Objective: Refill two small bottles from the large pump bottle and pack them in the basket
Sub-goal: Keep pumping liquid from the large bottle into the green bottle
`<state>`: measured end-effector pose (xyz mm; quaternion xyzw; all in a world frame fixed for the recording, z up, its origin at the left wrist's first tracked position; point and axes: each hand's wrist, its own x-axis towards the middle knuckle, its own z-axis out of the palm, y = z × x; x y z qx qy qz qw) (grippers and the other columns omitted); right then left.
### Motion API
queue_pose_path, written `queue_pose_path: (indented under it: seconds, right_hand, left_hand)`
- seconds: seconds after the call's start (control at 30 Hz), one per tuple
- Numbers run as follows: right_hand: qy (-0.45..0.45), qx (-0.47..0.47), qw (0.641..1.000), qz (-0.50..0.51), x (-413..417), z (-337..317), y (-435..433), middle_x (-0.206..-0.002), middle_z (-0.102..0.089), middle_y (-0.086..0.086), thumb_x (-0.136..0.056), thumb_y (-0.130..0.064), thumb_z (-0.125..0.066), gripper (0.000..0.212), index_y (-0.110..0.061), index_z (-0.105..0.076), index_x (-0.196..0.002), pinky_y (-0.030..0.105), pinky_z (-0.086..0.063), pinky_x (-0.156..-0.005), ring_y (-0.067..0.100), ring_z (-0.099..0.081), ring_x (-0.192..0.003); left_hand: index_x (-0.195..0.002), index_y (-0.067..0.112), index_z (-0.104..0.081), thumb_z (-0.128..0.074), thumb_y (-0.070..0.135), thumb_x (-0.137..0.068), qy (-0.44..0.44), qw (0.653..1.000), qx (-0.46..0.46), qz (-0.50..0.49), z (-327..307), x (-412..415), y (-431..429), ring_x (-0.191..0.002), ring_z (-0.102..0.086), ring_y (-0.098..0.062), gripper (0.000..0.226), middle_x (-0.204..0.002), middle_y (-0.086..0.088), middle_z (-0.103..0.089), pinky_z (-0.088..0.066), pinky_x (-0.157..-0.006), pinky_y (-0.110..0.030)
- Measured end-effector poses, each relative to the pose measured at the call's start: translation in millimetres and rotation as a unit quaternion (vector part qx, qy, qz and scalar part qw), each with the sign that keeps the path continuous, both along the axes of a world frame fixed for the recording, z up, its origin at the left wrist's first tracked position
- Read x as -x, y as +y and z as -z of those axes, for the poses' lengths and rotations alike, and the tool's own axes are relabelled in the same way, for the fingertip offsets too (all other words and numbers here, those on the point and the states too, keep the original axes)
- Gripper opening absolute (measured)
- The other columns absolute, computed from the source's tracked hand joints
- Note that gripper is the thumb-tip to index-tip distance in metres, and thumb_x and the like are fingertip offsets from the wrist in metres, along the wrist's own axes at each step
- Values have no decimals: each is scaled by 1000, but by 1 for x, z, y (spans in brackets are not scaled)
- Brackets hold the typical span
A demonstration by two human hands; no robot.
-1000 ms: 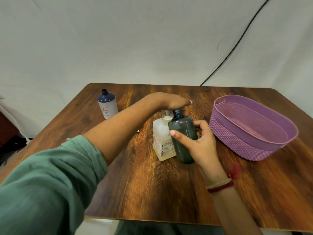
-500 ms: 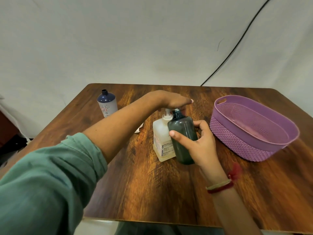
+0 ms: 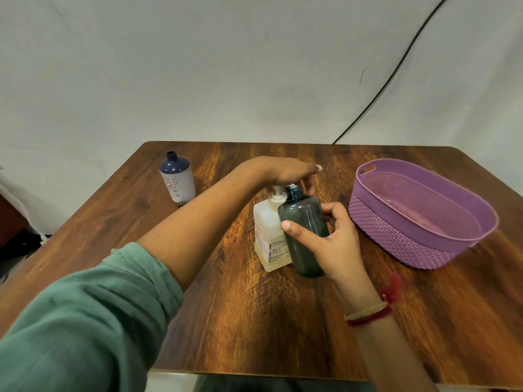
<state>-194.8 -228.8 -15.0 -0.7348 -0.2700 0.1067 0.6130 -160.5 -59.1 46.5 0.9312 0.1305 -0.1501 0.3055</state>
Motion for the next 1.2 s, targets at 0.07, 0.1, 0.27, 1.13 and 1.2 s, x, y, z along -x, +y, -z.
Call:
queue_pose_path:
  seconds: [0.07,0.1,0.27,1.13,1.2]
  right_hand:
    - [0,7,1000,-1,-1,2,1,-98,-57,-15,-51,-49,-82,52,-31,-49,-88,20,-43,-72,-2,-54,-91]
    - [1,9,1000,-1,-2,3,2,-98,-56,-16,-54,-45,-83,50,-31,-48,-88,18,-42,-70,-3,-53,-91]
    - [-5,1,1000,0,-1,-1,1,-96,-59,-14,-57,-41,-84,48,-30,-49,-88,14,-44,-67,-3,-55,-88]
    - [10,6,1000,-1,-3,2,1,-100,-59,-12,-55,-45,-85,54,-27,-51,-93,25,-47,-76,1,-56,-93]
    - [10,0,1000,-4,-4,0,1,-99,-59,-12,-55,-44,-85,54,-27,-51,-93,21,-45,-73,-1,-56,-92]
  left_hand:
    - [-85,16,-60,-21,34,-102,0,1000,21,-13,6,0,2,-83,-56,-19,47,-95,-6,-63,-44,-86,-37]
    - [-84,16,-59,-22,31,-102,6,1000,19,-16,7,-1,2,-80,-55,-19,44,-95,-7,-63,-44,-85,-36]
    - [-85,16,-60,-20,35,-103,9,1000,-15,6,-4,-3,-2,-77,-53,-16,48,-86,-2,-60,-45,-83,-36]
    - [-85,19,-62,-18,45,-102,22,1000,-18,-10,2,-3,0,-82,-56,-16,54,-101,-8,-62,-41,-98,-41]
    - [-84,20,-61,-18,47,-101,28,999,-20,-8,-2,-4,-1,-84,-56,-16,54,-102,-7,-62,-40,-96,-41]
